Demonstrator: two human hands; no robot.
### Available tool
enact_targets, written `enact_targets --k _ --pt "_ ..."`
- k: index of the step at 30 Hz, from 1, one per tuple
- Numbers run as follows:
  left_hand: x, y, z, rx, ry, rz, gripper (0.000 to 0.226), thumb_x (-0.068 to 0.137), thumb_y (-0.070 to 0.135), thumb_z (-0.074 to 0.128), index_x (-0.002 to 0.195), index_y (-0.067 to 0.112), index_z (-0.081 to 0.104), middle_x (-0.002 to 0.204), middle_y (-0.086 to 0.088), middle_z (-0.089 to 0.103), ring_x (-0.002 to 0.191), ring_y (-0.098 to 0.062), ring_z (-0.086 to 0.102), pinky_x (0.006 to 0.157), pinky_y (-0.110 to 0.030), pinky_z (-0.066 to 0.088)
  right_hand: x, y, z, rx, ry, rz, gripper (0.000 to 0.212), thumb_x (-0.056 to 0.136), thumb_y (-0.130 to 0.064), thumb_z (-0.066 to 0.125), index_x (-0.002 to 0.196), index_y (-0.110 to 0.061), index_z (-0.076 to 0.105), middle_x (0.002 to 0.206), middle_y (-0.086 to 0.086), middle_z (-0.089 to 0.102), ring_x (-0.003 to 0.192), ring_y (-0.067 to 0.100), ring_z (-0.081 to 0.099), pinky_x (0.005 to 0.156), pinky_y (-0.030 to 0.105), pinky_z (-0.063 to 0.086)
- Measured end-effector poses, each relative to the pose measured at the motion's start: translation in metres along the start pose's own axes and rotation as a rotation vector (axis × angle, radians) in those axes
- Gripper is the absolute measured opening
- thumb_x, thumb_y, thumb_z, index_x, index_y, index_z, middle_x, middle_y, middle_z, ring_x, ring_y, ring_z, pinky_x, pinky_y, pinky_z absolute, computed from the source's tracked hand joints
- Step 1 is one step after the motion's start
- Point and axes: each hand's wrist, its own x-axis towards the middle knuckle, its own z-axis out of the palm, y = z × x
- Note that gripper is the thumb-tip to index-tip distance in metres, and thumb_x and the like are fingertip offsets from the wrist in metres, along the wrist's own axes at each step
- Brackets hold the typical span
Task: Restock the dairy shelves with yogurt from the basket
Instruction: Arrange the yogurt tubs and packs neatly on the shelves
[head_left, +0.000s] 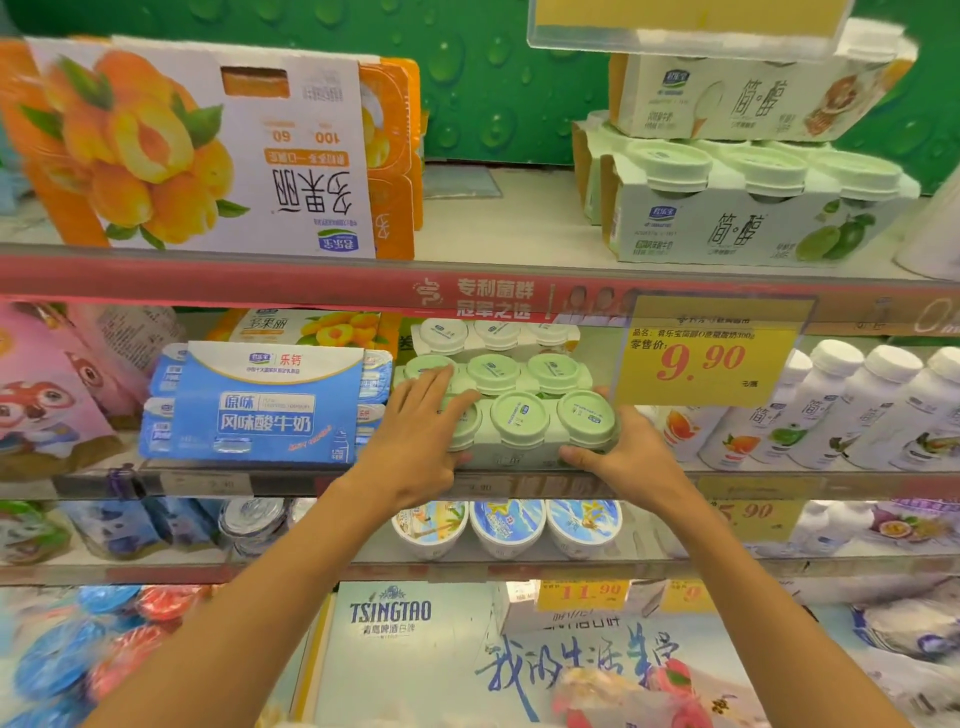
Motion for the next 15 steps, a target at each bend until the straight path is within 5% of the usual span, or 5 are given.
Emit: enact_targets --k 5,8,10,12,15 --pt "-0.002 0.002 0.007 0.024 -0.016 -0.031 0.078 0.096 0.03 0.059 0.157 0.027 0.01 0.166 -0.007 -0.011 0.152 -0.024 -0.014 0.124 -0.04 -0.002 0.001 -0.007 0.0 -0.076 0.005 -0.038 0.072 0.067 -0.073 0.072 0.123 -0.03 0.058 0.12 -0.007 0.067 0.114 0.014 0.061 0.096 0.04 0.052" --pt "-0.001 0.002 0.006 0.019 -0.014 -0.021 0.077 0.095 0.029 0.059 0.157 0.025 0.012 0.166 -0.008 -0.01 0.152 -0.024 -0.014 0.124 -0.04 -0.002 0.004 -0.022 0.0 -0.129 0.012 -0.073 0.06 0.085 -0.068 0.06 0.134 -0.038 0.043 0.121 -0.001 0.067 0.106 0.025 0.065 0.096 0.042 0.05" --pt "-0.002 0.001 0.003 0.01 -0.022 -0.008 0.075 0.096 0.033 0.057 0.156 0.026 0.014 0.166 -0.007 -0.008 0.152 -0.023 -0.013 0.124 -0.04 -0.002 0.011 -0.035 0.001 -0.185 -0.054 -0.067 0.064 0.094 -0.063 0.05 0.148 -0.038 0.027 0.136 -0.007 0.051 0.108 0.027 0.064 0.095 0.035 0.044" --pt "-0.002 -0.003 0.001 0.017 -0.014 0.005 0.074 0.095 0.035 0.058 0.156 0.028 0.016 0.167 -0.006 -0.004 0.153 -0.022 -0.009 0.124 -0.04 -0.001 0.024 -0.045 0.007 -0.232 -0.08 -0.096 0.068 0.096 -0.064 0.043 0.152 -0.029 0.028 0.153 -0.005 0.033 0.13 0.024 0.048 0.1 0.029 0.033" --pt "-0.003 -0.006 0.001 -0.004 0.007 0.011 0.074 0.094 0.037 0.061 0.155 0.031 0.02 0.167 -0.005 0.001 0.153 -0.02 -0.006 0.123 -0.039 -0.002 0.044 -0.054 0.02 -0.364 -0.053 -0.163 0.074 0.095 -0.066 0.038 0.15 -0.018 0.037 0.156 0.007 0.035 0.144 0.022 0.028 0.106 0.025 0.015"
